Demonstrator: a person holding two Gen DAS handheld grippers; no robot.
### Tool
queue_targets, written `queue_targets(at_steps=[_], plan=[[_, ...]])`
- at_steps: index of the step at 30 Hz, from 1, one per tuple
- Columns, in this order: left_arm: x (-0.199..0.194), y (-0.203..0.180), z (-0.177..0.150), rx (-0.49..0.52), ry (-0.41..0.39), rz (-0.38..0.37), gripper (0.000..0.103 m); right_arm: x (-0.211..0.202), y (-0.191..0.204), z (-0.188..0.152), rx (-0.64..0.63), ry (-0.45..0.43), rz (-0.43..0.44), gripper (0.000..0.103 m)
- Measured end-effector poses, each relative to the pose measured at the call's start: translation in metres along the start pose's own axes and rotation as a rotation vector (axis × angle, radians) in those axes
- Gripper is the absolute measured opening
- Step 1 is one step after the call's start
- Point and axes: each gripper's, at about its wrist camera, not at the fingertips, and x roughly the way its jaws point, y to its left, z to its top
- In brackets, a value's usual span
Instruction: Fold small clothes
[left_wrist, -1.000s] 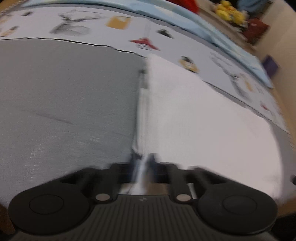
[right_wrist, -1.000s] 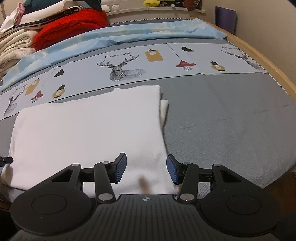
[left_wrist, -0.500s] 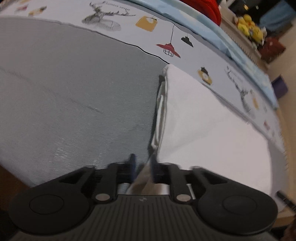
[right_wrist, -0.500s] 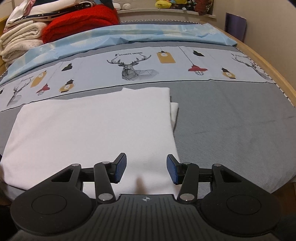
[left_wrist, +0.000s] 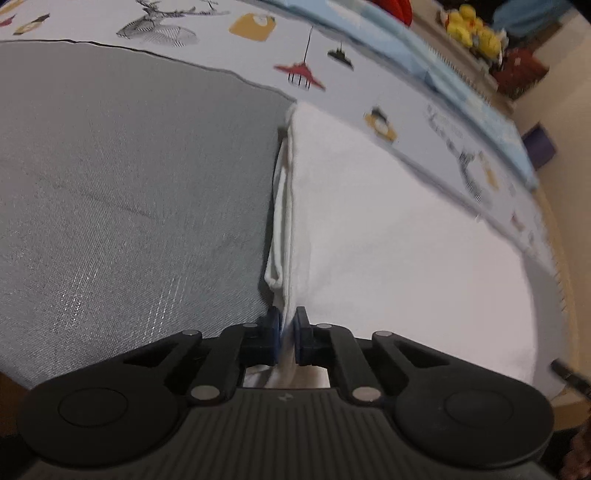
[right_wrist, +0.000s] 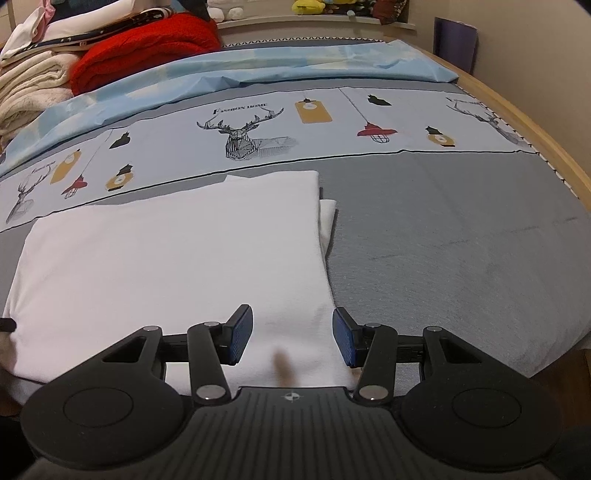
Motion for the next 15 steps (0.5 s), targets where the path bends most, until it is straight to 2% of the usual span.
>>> queue_targets(at_steps=[2,3,4,5,7,10,15], plan=[[0.003,0.004,0.0,-0.031,0.022,-0.002,0.013,0.001,0.001,0.0,0.0,0.002,0.002,0.05],[0.008,0.006,-0.001,-0.039,0.038,0.008,0.023,0.002,0.001,0.0,-0.003,0.004,0.002,0.05],[0.012,0.008,-0.002,-0.042,0.051,0.016,0.027,0.003,0.003,0.0,-0.005,0.006,0.001,0.05],[0.014,0.008,-0.003,-0.038,0.05,0.017,0.027,0.003,0.004,0.0,-0.007,0.007,0.001,0.05],[0.015,0.003,-0.003,-0.011,0.043,0.025,0.026,0.003,0.004,0.0,-0.011,0.007,0.001,0.05],[0.016,-0.001,-0.003,0.001,0.041,0.024,0.016,0.003,0.002,0.0,-0.007,0.007,-0.001,0.05],[0.015,-0.007,-0.003,0.021,0.022,0.033,0.008,0.003,-0.002,0.001,0.009,0.008,-0.011,0.05]])
